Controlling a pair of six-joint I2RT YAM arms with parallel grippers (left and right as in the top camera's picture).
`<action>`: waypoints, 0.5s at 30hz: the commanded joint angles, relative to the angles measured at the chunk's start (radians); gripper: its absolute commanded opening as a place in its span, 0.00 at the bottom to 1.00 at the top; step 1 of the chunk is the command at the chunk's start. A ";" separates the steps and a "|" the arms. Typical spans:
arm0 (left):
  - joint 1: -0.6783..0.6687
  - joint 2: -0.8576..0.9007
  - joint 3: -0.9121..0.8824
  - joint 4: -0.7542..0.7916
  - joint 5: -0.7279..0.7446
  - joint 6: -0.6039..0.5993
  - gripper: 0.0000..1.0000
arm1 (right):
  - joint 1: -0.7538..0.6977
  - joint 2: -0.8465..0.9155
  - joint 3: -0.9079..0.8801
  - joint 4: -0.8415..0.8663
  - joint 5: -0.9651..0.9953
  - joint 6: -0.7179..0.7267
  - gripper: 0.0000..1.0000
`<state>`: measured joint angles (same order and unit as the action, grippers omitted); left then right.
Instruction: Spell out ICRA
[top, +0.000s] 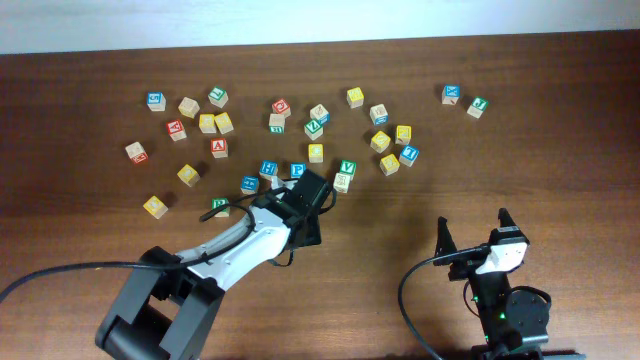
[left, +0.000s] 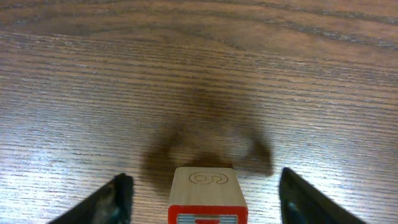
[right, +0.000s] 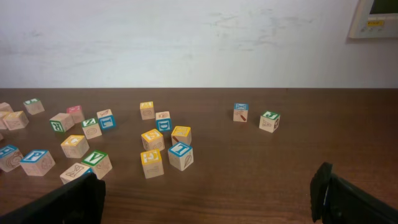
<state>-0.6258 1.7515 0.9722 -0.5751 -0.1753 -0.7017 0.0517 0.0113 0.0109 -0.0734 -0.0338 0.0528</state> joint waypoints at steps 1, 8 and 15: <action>0.007 0.005 0.006 -0.002 -0.004 0.002 0.75 | -0.006 -0.008 -0.005 -0.005 0.004 0.004 0.98; 0.007 -0.005 0.190 -0.123 -0.029 0.090 0.88 | -0.006 -0.008 -0.005 -0.005 0.004 0.004 0.98; 0.008 -0.090 0.465 -0.345 -0.121 0.090 0.98 | -0.006 -0.008 -0.005 -0.005 0.004 0.004 0.98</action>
<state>-0.6258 1.7401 1.3334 -0.8764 -0.2455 -0.6212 0.0517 0.0113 0.0109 -0.0731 -0.0338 0.0532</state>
